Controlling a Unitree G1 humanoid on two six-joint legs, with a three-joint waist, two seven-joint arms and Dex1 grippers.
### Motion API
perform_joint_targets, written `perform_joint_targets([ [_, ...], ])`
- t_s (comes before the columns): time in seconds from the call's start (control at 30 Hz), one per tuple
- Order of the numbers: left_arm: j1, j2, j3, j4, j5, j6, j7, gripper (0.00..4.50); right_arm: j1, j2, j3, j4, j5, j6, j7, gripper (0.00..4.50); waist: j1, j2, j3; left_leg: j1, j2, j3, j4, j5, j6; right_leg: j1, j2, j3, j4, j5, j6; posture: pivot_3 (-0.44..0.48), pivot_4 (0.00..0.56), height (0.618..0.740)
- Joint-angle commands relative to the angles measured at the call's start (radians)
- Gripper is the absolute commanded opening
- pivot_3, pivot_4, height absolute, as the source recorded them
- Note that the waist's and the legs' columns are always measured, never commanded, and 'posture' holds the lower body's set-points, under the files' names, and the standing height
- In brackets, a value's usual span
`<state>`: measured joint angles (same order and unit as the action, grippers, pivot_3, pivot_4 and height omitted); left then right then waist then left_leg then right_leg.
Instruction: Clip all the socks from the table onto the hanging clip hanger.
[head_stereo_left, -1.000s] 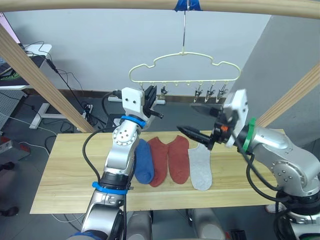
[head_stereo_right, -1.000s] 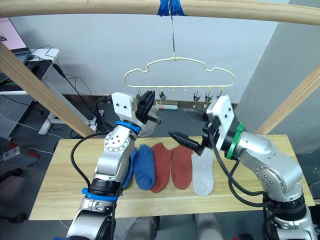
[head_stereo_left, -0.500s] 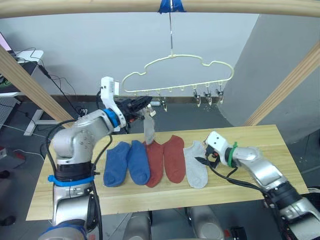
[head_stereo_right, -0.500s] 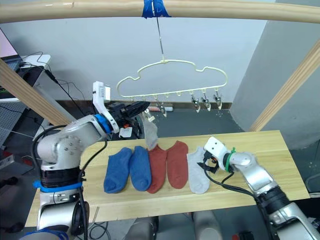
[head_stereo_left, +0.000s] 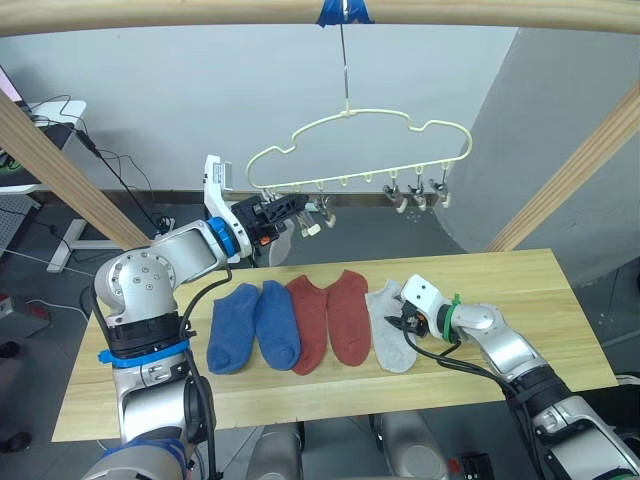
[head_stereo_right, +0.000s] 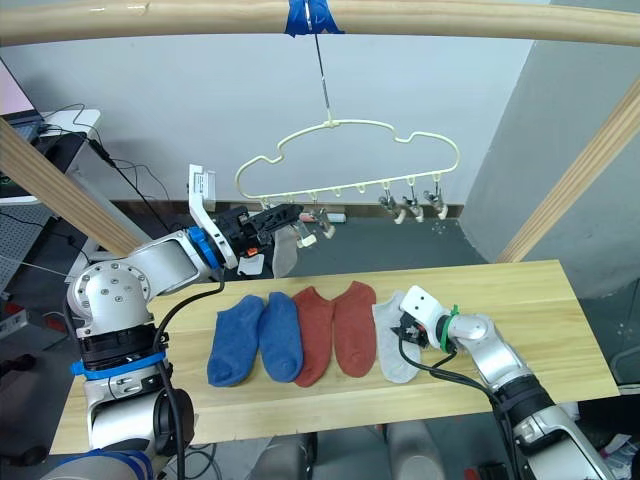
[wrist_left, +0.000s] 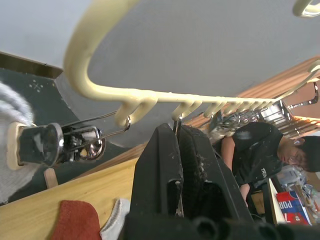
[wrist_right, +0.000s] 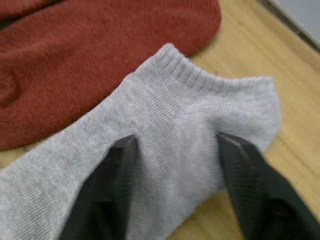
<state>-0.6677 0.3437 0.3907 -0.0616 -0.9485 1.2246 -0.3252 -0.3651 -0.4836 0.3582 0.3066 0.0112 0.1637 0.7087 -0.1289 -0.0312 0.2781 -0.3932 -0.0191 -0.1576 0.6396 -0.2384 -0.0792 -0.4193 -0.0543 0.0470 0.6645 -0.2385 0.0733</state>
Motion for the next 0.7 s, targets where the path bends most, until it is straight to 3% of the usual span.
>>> perform_joint_targets([
  [0.03, 0.034, 0.017, -0.029, -0.025, 0.006, 0.012, 0.005, 0.0, 0.027, -0.026, -0.048, -0.097, 0.003, -0.029, 0.016, 0.95, 0.0, 0.0, 0.0, 0.0, 0.0, 0.0, 0.0, 0.0, 0.0, 0.0, 0.0, 0.0, 0.0, 0.0, 0.0, -0.125, 0.258, 0.74],
  [0.1, 0.041, 0.018, -0.041, -0.027, 0.008, 0.003, 0.003, 0.0, 0.041, -0.032, -0.064, -0.128, 0.004, -0.026, 0.017, 0.24, 0.001, 0.0, 0.0, 0.0, 0.0, 0.0, 0.0, 0.0, 0.0, 0.0, 0.0, 0.0, 0.0, 0.0, 0.0, -0.131, 0.258, 0.74],
  [0.13, 0.039, 0.017, -0.04, -0.023, 0.001, 0.004, 0.003, 0.0, 0.051, -0.037, -0.073, -0.152, 0.009, -0.017, 0.019, 0.08, 0.001, 0.0, 0.0, 0.0, 0.0, 0.0, 0.0, 0.0, 0.0, 0.0, 0.0, 0.0, 0.0, 0.0, 0.0, -0.131, 0.258, 0.74],
  [0.47, 0.03, 0.034, -0.051, 0.008, -0.006, -0.003, -0.013, 0.0, 0.128, -0.108, -0.16, -0.463, 0.1, 0.163, 0.092, 0.08, 0.002, 0.0, 0.0, 0.0, 0.0, 0.0, 0.0, 0.0, 0.0, 0.0, 0.0, 0.001, 0.0, -0.002, 0.003, -0.144, 0.259, 0.74],
  [0.57, 0.036, 0.034, -0.065, 0.011, 0.001, -0.014, -0.021, 0.0, 0.107, -0.056, -0.141, -0.443, 0.108, 0.23, 0.067, 0.08, 0.001, 0.0, 0.0, 0.0, 0.0, 0.0, 0.0, 0.0, 0.0, 0.0, 0.0, 0.0, 0.0, -0.002, 0.004, -0.156, 0.257, 0.74],
  [0.7, 0.033, 0.039, -0.073, 0.012, -0.004, -0.013, -0.023, 0.0, 0.077, -0.04, -0.07, -0.319, 0.047, 0.234, 0.09, 0.79, 0.002, 0.0, 0.0, 0.0, 0.0, 0.0, 0.0, 0.0, 0.0, 0.0, 0.0, 0.0, 0.0, -0.002, 0.004, -0.146, 0.256, 0.74],
])
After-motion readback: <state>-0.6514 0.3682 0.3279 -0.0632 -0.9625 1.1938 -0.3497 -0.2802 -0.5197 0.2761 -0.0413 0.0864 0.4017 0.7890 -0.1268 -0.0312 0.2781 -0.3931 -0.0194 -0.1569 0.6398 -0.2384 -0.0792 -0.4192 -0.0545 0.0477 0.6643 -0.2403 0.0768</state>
